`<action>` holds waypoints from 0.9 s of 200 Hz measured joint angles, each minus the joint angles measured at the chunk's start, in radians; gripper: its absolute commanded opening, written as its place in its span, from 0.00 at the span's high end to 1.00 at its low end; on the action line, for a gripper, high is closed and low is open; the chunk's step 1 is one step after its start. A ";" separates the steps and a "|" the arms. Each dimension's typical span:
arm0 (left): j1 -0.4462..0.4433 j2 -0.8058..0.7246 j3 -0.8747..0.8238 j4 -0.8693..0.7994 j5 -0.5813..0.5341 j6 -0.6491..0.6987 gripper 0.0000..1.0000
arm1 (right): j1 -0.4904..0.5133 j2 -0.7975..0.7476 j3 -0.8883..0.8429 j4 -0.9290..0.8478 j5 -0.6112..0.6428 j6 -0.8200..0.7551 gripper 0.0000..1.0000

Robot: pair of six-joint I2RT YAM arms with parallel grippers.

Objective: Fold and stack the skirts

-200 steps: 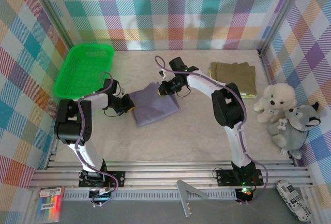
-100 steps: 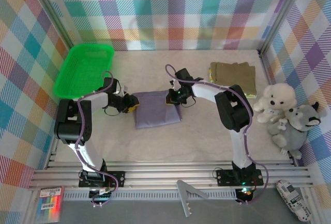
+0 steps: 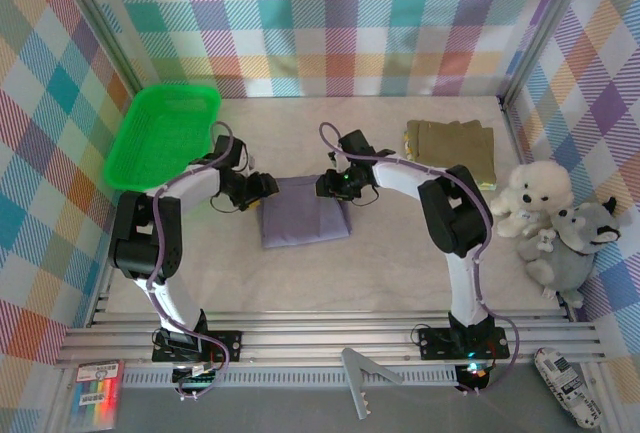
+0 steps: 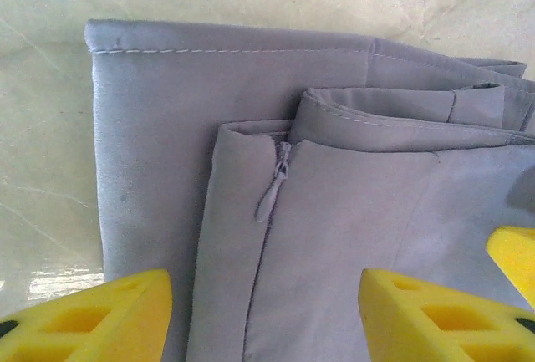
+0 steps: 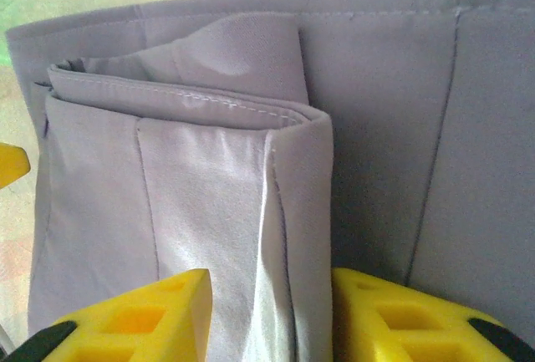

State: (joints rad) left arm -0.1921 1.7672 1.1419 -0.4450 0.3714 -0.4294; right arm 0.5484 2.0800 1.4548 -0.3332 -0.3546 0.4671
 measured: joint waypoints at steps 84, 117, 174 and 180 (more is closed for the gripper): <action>-0.060 0.118 0.128 -0.100 -0.142 0.003 0.59 | 0.000 -0.058 -0.004 0.000 0.027 -0.032 0.92; -0.060 0.145 0.132 -0.103 -0.145 0.006 0.86 | 0.000 -0.058 -0.002 -0.001 -0.005 -0.080 0.98; -0.014 0.093 0.007 0.016 -0.066 0.003 1.00 | 0.000 -0.047 0.085 -0.041 -0.121 -0.239 0.94; -0.004 0.084 -0.013 0.036 -0.051 0.001 1.00 | 0.000 -0.038 0.109 -0.043 -0.122 -0.248 0.93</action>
State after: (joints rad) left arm -0.1959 1.8515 1.1286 -0.4091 0.3202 -0.4286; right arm 0.5484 2.0422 1.5639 -0.3767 -0.4770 0.2192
